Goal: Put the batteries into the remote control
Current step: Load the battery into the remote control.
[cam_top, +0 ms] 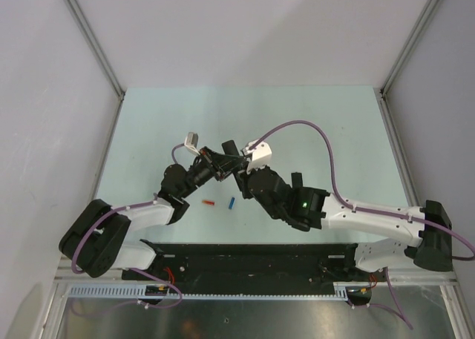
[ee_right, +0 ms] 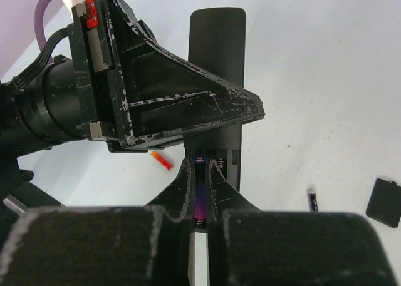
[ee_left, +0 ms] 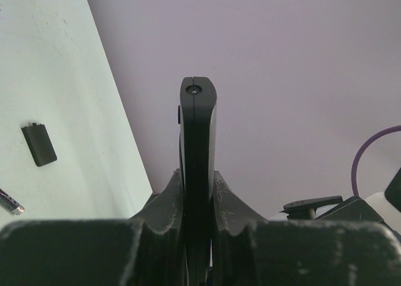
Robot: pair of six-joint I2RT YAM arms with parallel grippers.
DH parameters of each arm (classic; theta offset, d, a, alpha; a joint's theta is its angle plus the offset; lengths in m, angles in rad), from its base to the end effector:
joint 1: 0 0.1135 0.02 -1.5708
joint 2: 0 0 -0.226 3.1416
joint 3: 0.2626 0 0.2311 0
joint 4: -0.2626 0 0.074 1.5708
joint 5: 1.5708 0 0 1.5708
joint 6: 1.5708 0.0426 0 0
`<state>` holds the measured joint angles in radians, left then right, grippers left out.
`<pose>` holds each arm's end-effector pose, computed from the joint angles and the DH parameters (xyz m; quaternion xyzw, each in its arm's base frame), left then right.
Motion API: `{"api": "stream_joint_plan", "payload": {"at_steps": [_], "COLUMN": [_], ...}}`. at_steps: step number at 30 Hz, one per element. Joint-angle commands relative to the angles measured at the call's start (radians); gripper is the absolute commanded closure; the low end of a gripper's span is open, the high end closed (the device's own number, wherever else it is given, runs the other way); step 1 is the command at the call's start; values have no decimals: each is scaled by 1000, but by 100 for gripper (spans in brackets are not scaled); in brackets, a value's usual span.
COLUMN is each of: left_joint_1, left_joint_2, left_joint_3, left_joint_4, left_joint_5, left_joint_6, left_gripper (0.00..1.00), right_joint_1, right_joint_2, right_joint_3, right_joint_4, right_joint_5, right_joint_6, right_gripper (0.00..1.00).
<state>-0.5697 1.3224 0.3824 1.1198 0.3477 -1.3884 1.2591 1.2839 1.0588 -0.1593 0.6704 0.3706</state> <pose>0.2083 -0.1507 0.2081 -0.1294 0.6318 -0.6894 0.3298 0.1131 0.2646 0.2987 -0.1705 0.7860 0.1970 0.5606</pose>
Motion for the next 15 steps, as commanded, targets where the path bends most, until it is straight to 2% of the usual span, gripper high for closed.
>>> {"api": "stream_joint_plan", "payload": {"at_steps": [1, 15], "left_joint_1": [-6, 4], "left_joint_2": [-15, -68], "left_joint_3": [32, 46], "left_joint_4": [58, 60], "left_joint_5": [-15, -39], "left_joint_6": [-8, 0], "left_gripper": [100, 100], "right_joint_1": [5, -52], "right_joint_2": [32, 100], "right_joint_3": [76, 139], "right_joint_4": [-87, -250], "right_joint_5": [-61, -241], "right_joint_6": [42, 175], "right_gripper": [100, 100]}}
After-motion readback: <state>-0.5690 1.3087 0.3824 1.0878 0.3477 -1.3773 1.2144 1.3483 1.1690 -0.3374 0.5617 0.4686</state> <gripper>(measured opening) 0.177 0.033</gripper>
